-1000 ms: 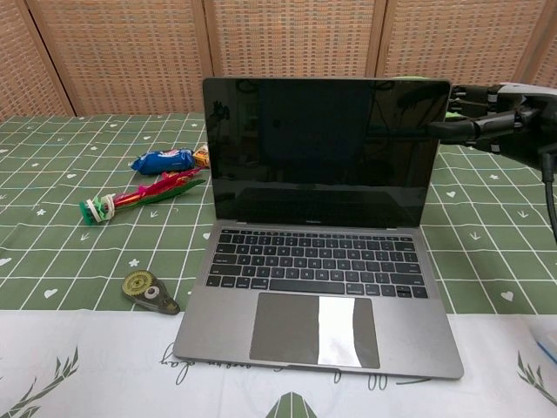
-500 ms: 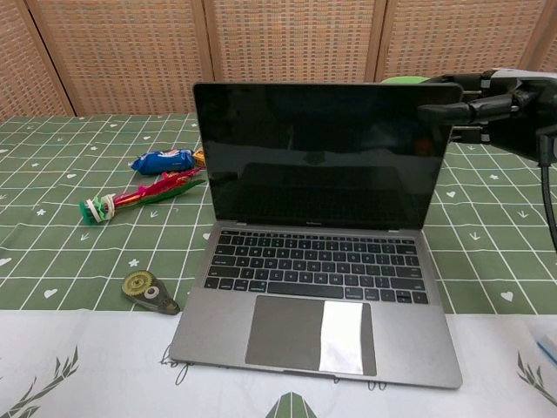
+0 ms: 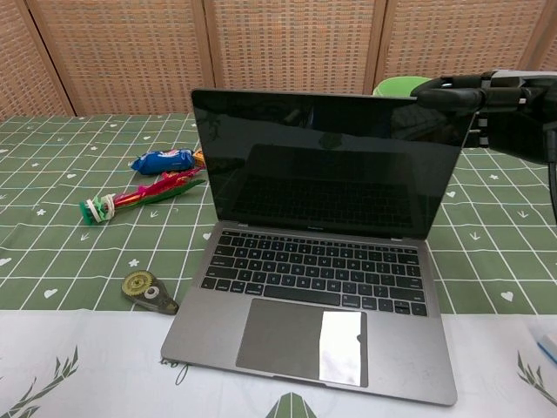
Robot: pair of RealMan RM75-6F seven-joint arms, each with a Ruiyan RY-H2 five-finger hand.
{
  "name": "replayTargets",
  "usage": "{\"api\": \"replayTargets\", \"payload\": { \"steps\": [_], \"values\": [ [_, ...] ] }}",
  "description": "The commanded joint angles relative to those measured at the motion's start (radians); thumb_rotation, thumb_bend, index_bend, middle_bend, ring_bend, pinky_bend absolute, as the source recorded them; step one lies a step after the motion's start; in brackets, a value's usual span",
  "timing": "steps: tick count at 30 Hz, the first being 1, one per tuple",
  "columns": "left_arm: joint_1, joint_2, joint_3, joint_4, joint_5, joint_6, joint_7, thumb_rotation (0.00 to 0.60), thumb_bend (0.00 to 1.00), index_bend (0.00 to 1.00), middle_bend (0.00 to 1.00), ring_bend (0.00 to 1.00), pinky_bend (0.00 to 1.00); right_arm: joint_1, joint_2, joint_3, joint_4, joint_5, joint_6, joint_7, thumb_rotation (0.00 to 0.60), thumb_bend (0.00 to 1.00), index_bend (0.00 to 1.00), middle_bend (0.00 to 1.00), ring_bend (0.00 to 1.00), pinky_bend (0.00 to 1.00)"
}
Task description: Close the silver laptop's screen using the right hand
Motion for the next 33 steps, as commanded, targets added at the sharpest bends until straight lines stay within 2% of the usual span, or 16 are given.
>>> {"api": "replayTargets", "payload": {
  "steps": [1,10,24,29,33],
  "values": [
    [0.000,0.000,0.001,-0.001,0.000,0.000,0.001,0.600,0.00,0.00,0.00,0.00,0.00,-0.002,0.006,-0.005,0.000,-0.014,-0.008,0.018,0.521,0.32,0.50,0.48,0.44,0.45],
    [0.002,0.000,0.000,-0.002,0.005,0.009,0.001,0.600,0.00,0.00,0.00,0.00,0.00,0.001,0.055,-0.022,-0.030,-0.041,-0.083,0.099,0.433,0.31,0.52,0.49,0.45,0.46],
    [0.005,0.006,0.002,-0.008,0.014,0.018,-0.007,0.600,0.00,0.00,0.00,0.00,0.00,0.020,0.140,-0.039,-0.090,-0.048,-0.195,0.160,0.430,0.30,0.51,0.48,0.45,0.45],
    [0.007,0.008,0.002,-0.012,0.019,0.025,-0.009,0.600,0.00,0.00,0.00,0.00,0.00,0.045,0.205,-0.028,-0.143,-0.065,-0.374,0.306,0.430,0.29,0.48,0.45,0.43,0.44],
    [0.007,0.009,0.003,-0.014,0.023,0.027,-0.010,0.600,0.00,0.00,0.00,0.00,0.00,0.042,0.205,-0.027,-0.141,-0.111,-0.402,0.342,0.426,0.29,0.47,0.43,0.42,0.43]
  ]
}}
